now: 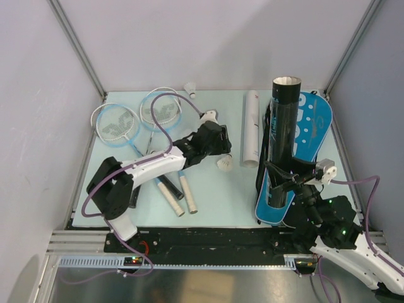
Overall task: Pack up the badminton gear
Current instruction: Pick up the shuttlecock at the center of the board.
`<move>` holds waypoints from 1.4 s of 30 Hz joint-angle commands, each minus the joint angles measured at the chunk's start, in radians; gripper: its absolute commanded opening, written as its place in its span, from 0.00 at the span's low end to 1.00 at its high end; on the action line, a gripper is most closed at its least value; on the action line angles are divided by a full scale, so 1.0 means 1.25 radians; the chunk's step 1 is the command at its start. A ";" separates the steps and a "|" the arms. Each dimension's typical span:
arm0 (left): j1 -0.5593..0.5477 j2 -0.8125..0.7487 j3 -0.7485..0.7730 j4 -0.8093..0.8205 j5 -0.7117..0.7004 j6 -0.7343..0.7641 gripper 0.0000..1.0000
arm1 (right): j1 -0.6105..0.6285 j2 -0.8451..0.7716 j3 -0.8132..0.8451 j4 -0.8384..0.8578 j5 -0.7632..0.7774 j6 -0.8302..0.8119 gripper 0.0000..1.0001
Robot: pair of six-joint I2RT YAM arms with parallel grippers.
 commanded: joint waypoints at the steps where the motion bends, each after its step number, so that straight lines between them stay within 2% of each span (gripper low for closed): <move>1: -0.059 -0.035 -0.015 -0.006 -0.123 0.101 0.64 | 0.002 -0.016 0.038 0.027 0.013 0.023 0.28; 4: -0.079 -0.032 -0.039 -0.006 -0.167 0.084 0.63 | 0.002 -0.015 0.037 0.023 0.014 0.033 0.28; 10: -0.092 -0.068 -0.115 0.021 -0.164 -0.041 0.63 | 0.003 -0.007 0.037 0.015 0.009 0.045 0.28; 18: -0.106 -0.189 -0.273 0.175 -0.159 -0.326 0.64 | 0.003 -0.008 0.037 0.007 0.016 0.049 0.28; 22: -0.107 -0.198 -0.306 0.220 -0.192 -0.460 0.64 | 0.003 -0.005 0.037 0.003 0.016 0.054 0.28; 26: -0.107 -0.176 -0.348 0.332 -0.195 -0.591 0.58 | 0.003 -0.010 0.037 -0.001 -0.014 0.055 0.28; 32: -0.108 -0.095 -0.292 0.350 -0.186 -0.574 0.56 | 0.002 -0.024 0.037 -0.006 0.017 0.045 0.28; 42: -0.104 -0.029 -0.288 0.350 -0.246 -0.606 0.57 | 0.002 -0.027 0.037 0.002 0.012 0.042 0.28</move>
